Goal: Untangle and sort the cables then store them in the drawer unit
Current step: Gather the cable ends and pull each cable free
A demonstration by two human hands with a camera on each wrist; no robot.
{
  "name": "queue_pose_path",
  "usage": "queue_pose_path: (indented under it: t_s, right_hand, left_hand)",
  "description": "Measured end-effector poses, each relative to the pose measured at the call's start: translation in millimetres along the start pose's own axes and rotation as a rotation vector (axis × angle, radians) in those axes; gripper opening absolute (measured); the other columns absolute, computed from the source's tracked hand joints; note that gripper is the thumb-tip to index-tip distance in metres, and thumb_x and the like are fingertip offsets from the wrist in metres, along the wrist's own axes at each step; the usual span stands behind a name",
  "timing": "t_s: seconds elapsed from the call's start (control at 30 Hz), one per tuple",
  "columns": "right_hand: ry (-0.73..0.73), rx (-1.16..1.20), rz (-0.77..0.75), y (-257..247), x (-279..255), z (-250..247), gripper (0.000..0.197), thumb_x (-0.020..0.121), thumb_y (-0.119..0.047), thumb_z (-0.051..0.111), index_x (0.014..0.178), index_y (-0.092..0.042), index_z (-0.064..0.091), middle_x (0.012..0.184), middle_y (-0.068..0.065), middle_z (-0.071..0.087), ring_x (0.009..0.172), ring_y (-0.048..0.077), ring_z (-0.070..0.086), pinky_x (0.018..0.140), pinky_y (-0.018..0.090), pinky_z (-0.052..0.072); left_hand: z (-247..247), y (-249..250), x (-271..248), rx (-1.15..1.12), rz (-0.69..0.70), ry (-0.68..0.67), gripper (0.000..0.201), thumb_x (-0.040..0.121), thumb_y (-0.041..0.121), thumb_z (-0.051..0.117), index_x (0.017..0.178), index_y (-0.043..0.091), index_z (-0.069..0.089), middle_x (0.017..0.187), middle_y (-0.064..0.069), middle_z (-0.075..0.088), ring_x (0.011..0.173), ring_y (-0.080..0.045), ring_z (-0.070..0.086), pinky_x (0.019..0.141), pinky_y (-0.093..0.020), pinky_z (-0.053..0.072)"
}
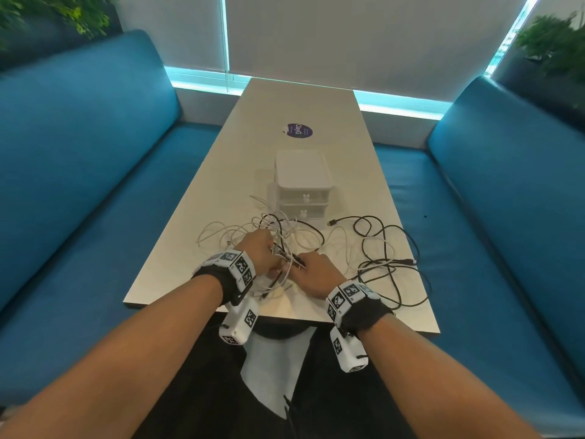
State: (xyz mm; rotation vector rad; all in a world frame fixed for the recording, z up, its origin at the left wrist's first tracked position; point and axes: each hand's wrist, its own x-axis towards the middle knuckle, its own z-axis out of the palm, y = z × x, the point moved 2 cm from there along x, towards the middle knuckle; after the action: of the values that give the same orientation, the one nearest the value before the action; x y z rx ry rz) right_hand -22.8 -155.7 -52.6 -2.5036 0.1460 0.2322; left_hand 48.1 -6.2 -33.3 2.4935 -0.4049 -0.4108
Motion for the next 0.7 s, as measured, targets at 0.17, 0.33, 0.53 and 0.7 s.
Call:
queue_pose_path:
  t_s: [0.17, 0.33, 0.53, 0.7]
  right_hand:
    - [0.012, 0.051, 0.033, -2, 2, -1, 0.026, 0.094, -0.04, 0.059, 0.081, -0.017, 0.062, 0.08, 0.004, 0.063, 0.077, 0.023, 0.061, 0.053, 0.026, 0.036]
    - [-0.031, 0.017, 0.031, -4, 1, -5, 0.032, 0.096, -0.031, 0.049, 0.097, -0.004, 0.068, 0.095, 0.014, 0.069, 0.086, 0.029, 0.066, 0.076, 0.04, 0.055]
    - [-0.062, -0.065, -0.017, -1, 1, -4, 0.027, 0.099, -0.027, 0.048, 0.105, -0.007, 0.066, 0.101, 0.014, 0.07, 0.093, 0.03, 0.066, 0.085, 0.045, 0.054]
    - [-0.056, -0.048, 0.005, 2, -1, -10, 0.028, 0.098, -0.023, 0.044, 0.104, -0.004, 0.065, 0.1, 0.016, 0.067, 0.092, 0.032, 0.064, 0.079, 0.039, 0.051]
  left_hand:
    - [3, 3, 1, -0.027, 0.039, -0.051, 0.025, 0.083, 0.023, 0.07, 0.081, 0.02, 0.045, 0.074, -0.001, 0.057, 0.066, -0.021, 0.053, 0.053, -0.028, 0.037]
    - [-4, 15, -11, 0.164, 0.112, 0.01, 0.03, 0.072, 0.04, 0.063, 0.085, 0.025, 0.041, 0.084, 0.001, 0.057, 0.072, -0.023, 0.055, 0.062, -0.035, 0.043]
    - [-3, 34, -13, 0.151, 0.45, 0.224, 0.022, 0.084, 0.029, 0.053, 0.105, 0.023, 0.051, 0.111, 0.004, 0.051, 0.102, -0.022, 0.049, 0.09, -0.036, 0.037]
    - [10, 32, -7, 0.271, 0.465, 0.068, 0.028, 0.099, 0.039, 0.04, 0.092, 0.022, 0.062, 0.093, 0.006, 0.061, 0.093, -0.018, 0.053, 0.102, -0.047, 0.032]
